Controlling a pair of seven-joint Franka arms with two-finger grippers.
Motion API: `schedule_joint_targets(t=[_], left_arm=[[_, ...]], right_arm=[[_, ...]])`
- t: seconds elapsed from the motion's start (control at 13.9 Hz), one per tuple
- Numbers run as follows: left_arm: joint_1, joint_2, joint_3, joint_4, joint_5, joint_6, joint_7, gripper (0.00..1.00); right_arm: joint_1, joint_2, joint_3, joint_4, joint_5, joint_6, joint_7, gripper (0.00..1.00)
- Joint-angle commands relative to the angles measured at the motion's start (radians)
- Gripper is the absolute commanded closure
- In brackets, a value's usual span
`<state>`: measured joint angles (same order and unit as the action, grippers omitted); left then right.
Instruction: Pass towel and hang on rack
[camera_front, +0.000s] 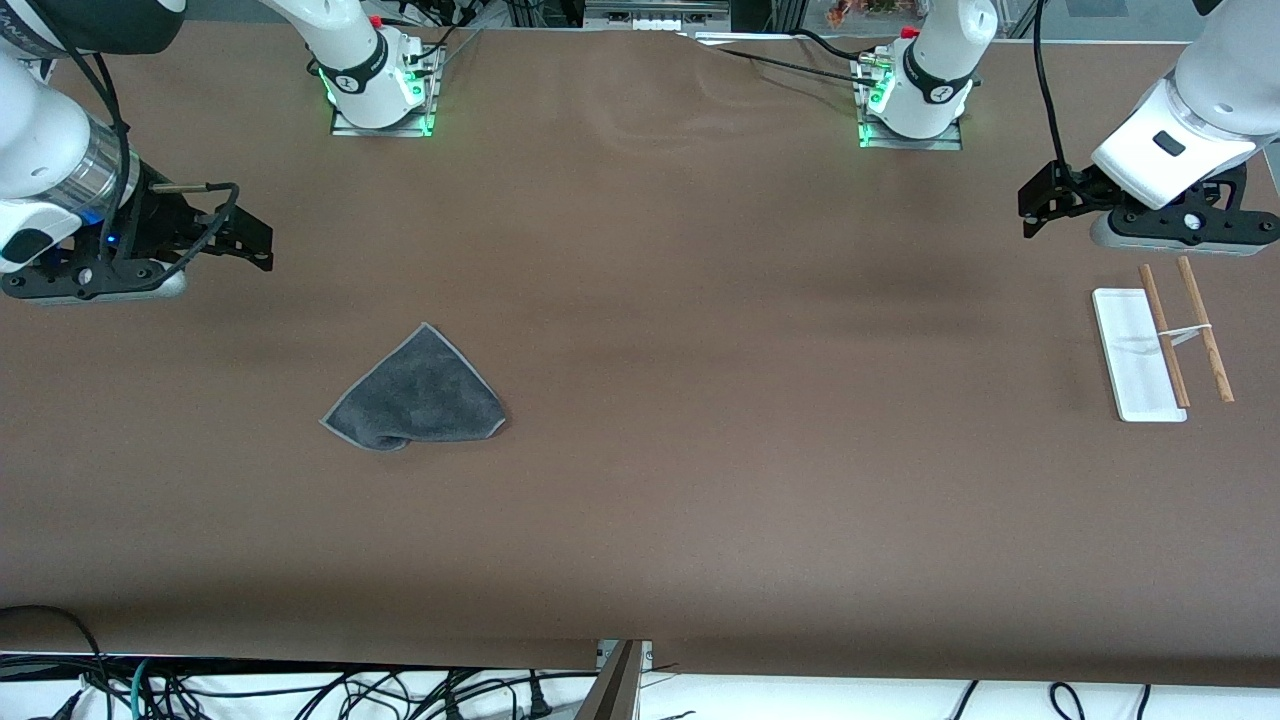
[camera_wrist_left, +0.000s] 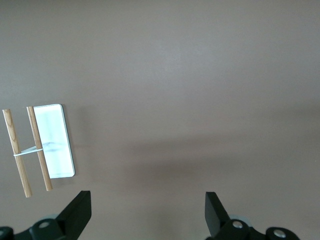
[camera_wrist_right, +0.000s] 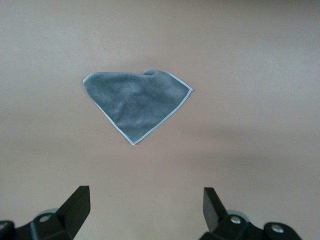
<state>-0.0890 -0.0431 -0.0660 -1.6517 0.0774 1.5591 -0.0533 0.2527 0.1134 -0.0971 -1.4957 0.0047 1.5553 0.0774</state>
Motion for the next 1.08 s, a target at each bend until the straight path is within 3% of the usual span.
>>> schedule_joint_targets(t=[0.0,1.01], left_arm=[[0.005,0.008,-0.002,0.029,-0.005,-0.024,0.001,0.0],[0.005,0.008,-0.002,0.029,-0.007,-0.024,0.0,0.0]], right_arm=[[0.0,-0.018,0.002,0.009,-0.011,-0.024,0.027,0.0],[0.003,-0.008,0.002,0.017,-0.014,-0.023,0.013,0.0]])
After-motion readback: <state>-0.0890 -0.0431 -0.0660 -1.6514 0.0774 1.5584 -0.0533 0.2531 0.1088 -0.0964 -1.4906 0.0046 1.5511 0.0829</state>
